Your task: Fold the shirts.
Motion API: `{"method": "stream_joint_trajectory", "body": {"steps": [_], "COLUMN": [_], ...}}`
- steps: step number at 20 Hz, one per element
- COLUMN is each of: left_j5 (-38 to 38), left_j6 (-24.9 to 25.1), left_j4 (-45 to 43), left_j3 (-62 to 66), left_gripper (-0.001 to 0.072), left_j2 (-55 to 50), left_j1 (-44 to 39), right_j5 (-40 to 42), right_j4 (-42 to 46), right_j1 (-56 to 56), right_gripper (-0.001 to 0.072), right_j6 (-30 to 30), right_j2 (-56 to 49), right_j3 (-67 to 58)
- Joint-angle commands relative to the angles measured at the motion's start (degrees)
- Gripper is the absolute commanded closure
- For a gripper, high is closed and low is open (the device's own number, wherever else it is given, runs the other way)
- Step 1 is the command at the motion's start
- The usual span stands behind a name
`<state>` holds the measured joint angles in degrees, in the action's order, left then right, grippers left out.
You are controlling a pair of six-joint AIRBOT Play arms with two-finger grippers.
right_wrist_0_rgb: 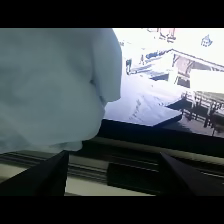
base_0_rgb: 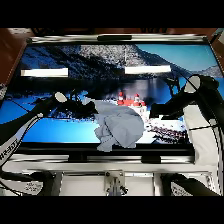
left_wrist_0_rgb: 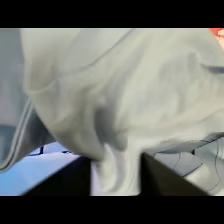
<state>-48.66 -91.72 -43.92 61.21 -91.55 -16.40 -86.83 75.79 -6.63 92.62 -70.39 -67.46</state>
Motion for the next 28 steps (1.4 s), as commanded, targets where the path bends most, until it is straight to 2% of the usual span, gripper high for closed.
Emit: {"method": "stream_joint_trajectory", "body": {"steps": [1, 2, 7, 9, 13, 15, 16, 17, 18, 19, 21, 24, 26, 28], "left_j5": [0.39, -0.52, -5.51, -5.88, -6.36, -6.47, -6.47, -6.49, -6.75, -7.52, -9.73, -13.86, -14.67, -13.53], "left_j6": [0.79, 2.62, 7.87, 8.59, 9.7, 9.68, 9.68, 9.75, 9.94, 10.14, 12.02, 19.58, 23.87, 24.02], "left_j4": [0.48, 0.48, 0.42, 0.42, 0.42, 0.44, 0.44, 0.42, 0.44, 0.46, 0.44, 0.42, 0.44, 0.48], "left_j3": [0.33, 0.83, 3.06, 3.06, 3.06, 3.08, 3.19, 3.5, 4.02, 4.96, 8.28, 17.31, 26.29, 35.89], "left_gripper": [0.064, 0.0676, 0.0676, 0.0676, 0.0676, 0.0676, 0.0676, 0.0676, 0.0676, 0.0677, 0.0677, 0.0678, 0.0678, 0.0677], "left_j2": [-0.07, -0.07, 0.17, 0.22, 0.37, 0.66, 0.87, 0.98, 0.98, 1.03, 2.01, 7.72, 14.05, 20.0], "left_j1": [0.39, 0.68, 0.7, 0.72, 0.72, 0.79, 0.81, 0.9, 1.07, 1.49, 2.71, 5.44, 7.65, 9.84], "right_j5": [1.53, 2.67, 7.61, 10.14, 14.03, 13.94, 13.94, 14.05, 14.29, 13.94, 11.5, 8.79, 8.74, 12.13], "right_j4": [-1.2, -1.77, -5.18, -8.61, -22.77, -23.37, -22.8, -22.03, -21.2, -21.38, -21.88, -21.33, -21.66, -20.09], "right_j1": [0.02, 0.02, 0.66, 0.74, 0.39, -1.03, -1.79, -2.36, -2.49, -2.34, -1.64, -0.55, 0.5, 0.44], "right_gripper": [0.0051, 0.0051, 0.0051, 0.0051, 0.0052, 0.0058, 0.0111, 0.0253, 0.0505, 0.0647, 0.0648, 0.0648, 0.0648, 0.0648], "right_j6": [0.13, 0.13, 0.2, 0.2, -3.17, -3.45, -3.41, -3.43, -3.45, -3.58, -7.1, -13.05, -14.36, -14.99], "right_j2": [-1.49, -2.16, -5.57, -6.91, -11.19, -13.7, -14.53, -14.99, -15.04, -14.95, -13.29, -6.47, -0.39, 5.6], "right_j3": [3.13, 4.83, 12.72, 13.46, 13.51, 13.51, 13.49, 13.49, 13.49, 13.25, 10.8, 2.05, -8.0, -20.11]}}
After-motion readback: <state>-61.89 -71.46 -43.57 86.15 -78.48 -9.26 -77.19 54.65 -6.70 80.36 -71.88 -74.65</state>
